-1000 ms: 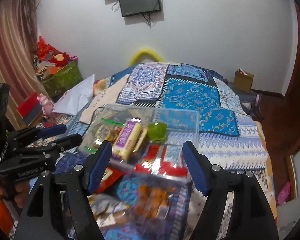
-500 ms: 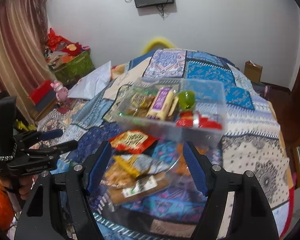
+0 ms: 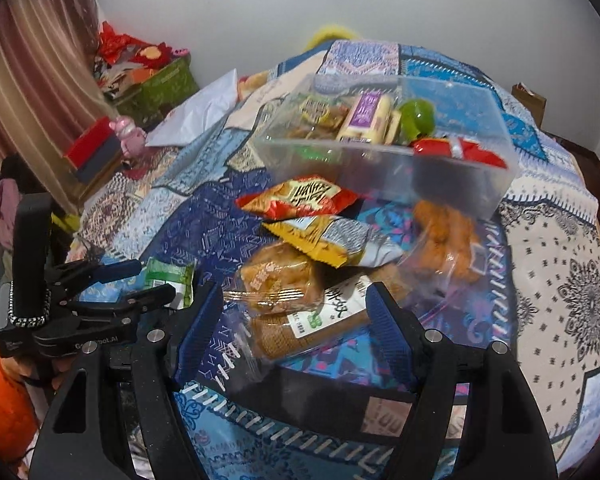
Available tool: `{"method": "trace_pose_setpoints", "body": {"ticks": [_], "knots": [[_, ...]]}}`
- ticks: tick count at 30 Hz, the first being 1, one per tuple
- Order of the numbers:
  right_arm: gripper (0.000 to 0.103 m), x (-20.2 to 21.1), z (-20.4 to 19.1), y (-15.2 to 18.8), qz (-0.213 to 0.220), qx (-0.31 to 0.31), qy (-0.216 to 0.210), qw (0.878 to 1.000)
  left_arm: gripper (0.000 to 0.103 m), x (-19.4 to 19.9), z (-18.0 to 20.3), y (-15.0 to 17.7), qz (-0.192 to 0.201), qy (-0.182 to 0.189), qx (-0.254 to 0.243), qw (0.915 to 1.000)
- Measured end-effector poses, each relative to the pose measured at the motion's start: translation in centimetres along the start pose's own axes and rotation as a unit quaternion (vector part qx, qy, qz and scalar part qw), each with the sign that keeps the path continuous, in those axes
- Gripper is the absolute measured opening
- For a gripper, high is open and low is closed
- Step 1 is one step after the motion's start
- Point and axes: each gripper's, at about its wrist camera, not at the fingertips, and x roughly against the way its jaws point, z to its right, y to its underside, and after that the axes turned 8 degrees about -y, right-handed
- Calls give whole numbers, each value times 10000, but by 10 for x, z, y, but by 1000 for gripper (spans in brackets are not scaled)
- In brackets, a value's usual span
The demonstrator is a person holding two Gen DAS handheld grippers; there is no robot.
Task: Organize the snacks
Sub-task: 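Grasp the green snack packet with the left tool while the right grasps the tan cookie bag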
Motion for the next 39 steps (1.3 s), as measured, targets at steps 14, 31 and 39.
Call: {"method": "trace_pose_setpoints", "body": {"ticks": [14, 31, 39], "knots": [[59, -32, -9, -4, -161, 106, 35, 9998, 67, -15, -3, -10, -31, 331, 300, 9990], [44, -26, -15, -5, -66, 193, 43, 9998, 55, -9, 1, -5, 288, 256, 304, 9988], [44, -14, -28, -9, 108, 286, -77, 9995, 55, 26, 7, -3, 731, 235, 145, 9969]]}}
